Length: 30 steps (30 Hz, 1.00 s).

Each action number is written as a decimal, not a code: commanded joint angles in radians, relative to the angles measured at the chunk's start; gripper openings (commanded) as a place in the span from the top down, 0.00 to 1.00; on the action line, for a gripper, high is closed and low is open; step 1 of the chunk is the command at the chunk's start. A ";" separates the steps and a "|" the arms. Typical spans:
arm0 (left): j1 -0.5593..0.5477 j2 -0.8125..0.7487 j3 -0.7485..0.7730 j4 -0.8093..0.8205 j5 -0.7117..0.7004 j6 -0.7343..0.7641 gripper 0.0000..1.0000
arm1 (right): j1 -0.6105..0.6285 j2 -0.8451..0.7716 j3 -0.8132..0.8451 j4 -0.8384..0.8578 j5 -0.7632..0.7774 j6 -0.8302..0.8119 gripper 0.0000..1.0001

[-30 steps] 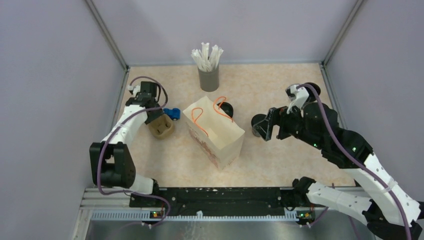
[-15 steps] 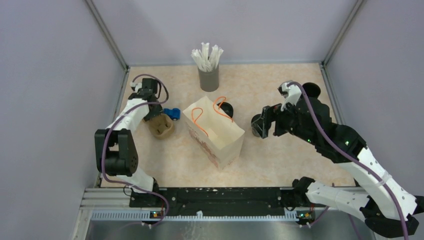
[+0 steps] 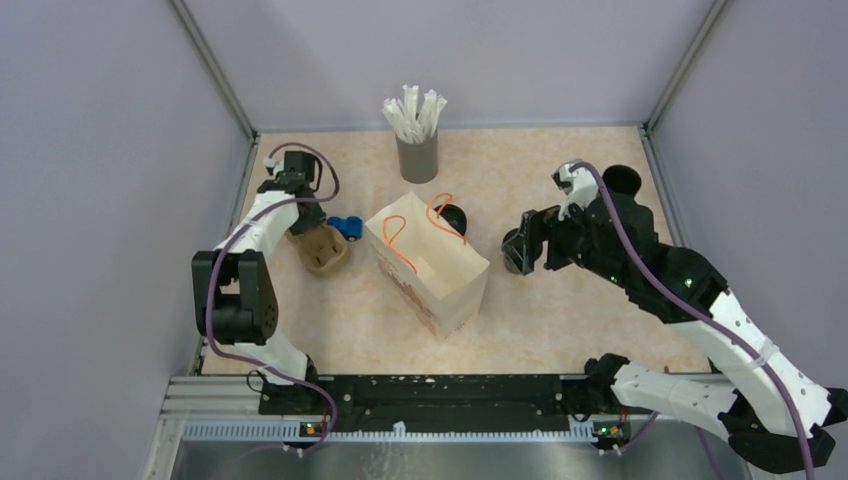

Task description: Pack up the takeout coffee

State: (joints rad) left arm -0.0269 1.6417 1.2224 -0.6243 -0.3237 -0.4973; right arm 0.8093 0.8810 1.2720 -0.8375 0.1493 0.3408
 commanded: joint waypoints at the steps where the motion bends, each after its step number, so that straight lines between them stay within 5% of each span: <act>1: 0.007 0.007 0.041 -0.033 0.025 -0.007 0.55 | 0.007 0.001 0.023 0.038 0.021 -0.011 0.12; 11: 0.007 0.014 0.037 -0.068 0.051 -0.035 0.47 | 0.008 0.007 0.021 0.044 0.015 -0.012 0.12; 18: 0.006 0.006 0.049 -0.057 0.069 -0.028 0.64 | 0.007 -0.011 0.021 0.026 0.024 -0.017 0.12; 30: 0.006 -0.078 0.198 -0.263 0.064 0.004 0.65 | 0.007 -0.017 0.017 0.034 -0.007 -0.003 0.12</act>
State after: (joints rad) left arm -0.0257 1.6329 1.3743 -0.8074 -0.2638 -0.5121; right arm 0.8093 0.8837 1.2720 -0.8303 0.1555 0.3405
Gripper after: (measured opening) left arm 0.399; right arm 0.884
